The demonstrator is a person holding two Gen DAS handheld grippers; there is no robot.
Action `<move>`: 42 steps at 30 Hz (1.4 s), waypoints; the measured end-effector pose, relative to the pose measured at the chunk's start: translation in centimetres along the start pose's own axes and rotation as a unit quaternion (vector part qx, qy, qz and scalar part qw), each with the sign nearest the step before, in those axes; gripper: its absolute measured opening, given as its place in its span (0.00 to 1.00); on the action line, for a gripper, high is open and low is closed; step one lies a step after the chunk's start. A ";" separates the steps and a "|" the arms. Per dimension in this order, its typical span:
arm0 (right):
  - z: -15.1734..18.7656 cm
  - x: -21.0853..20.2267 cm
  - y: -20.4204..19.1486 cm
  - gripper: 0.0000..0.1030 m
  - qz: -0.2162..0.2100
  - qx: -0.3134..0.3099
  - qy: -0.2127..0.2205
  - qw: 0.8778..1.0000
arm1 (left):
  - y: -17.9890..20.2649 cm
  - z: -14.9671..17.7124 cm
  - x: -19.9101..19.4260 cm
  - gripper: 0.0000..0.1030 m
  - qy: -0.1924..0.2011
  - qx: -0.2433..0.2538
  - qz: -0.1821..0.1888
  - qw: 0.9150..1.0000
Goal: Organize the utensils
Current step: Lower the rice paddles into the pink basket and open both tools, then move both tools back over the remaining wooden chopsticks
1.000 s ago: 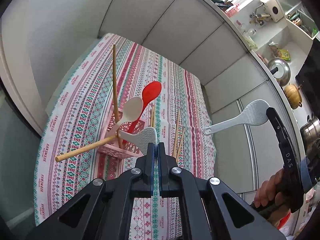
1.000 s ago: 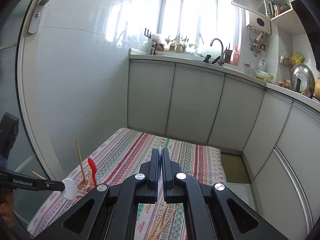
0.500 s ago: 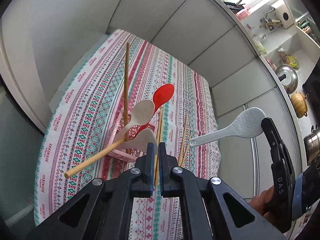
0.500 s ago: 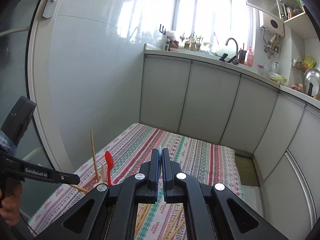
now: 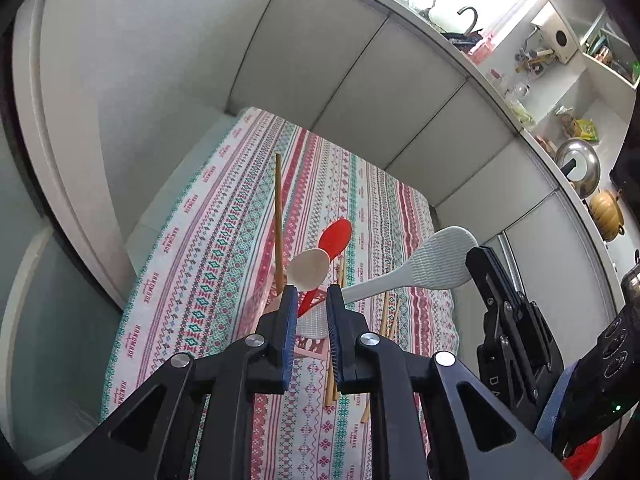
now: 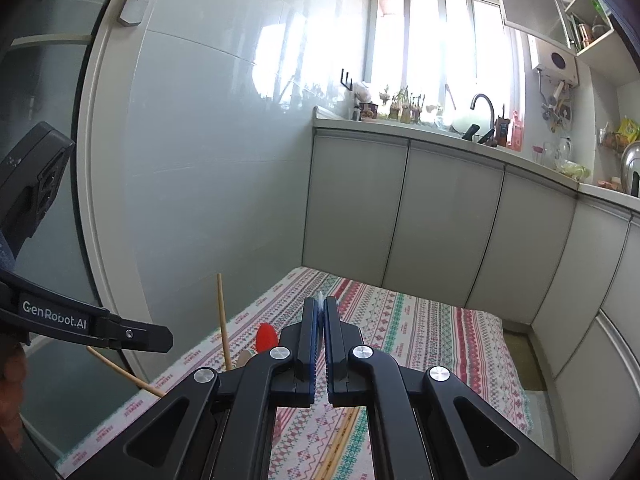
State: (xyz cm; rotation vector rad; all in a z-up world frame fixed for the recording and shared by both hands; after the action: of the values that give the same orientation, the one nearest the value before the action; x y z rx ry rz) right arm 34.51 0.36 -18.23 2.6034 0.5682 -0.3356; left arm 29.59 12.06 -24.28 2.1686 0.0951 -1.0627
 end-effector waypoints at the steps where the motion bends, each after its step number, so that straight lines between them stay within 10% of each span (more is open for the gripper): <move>1: 0.1 0.3 -0.3 0.03 -0.002 0.000 -0.001 1.000 | 0.0 -0.1 -0.2 0.18 0.006 0.004 -0.003 1.000; 10: 3.2 3.2 -3.2 0.13 -0.052 0.016 -0.068 0.996 | 0.1 -0.1 -0.9 0.28 0.027 0.026 -0.010 0.999; 28: 3.7 -3.9 13.7 0.21 0.009 0.197 -0.071 0.978 | 4.5 3.4 -2.6 0.28 0.048 0.137 0.006 0.989; 33: 6.7 -4.9 17.2 0.42 0.023 0.236 -0.106 0.966 | 6.8 6.1 -1.6 0.30 0.041 0.181 0.001 0.983; 42: 12.4 -3.2 19.1 0.43 -0.003 0.297 -0.186 0.937 | 10.0 9.7 3.3 0.35 0.001 0.205 -0.010 0.979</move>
State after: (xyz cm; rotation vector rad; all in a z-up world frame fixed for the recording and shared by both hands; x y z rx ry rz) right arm 38.45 -22.12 -20.79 2.9756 0.3766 -1.1253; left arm 28.85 -2.22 -24.96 2.5397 -0.1117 -1.1716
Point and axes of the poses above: each gripper's, at about its wrist camera, not at the fingertips, and x roughly the way its jaws point, y to its right, z to its underside, the point moved 7 cm from there along x, roughly the way its jaws point, and after that the axes turned 15 degrees about -x, right-handed, at the moved point
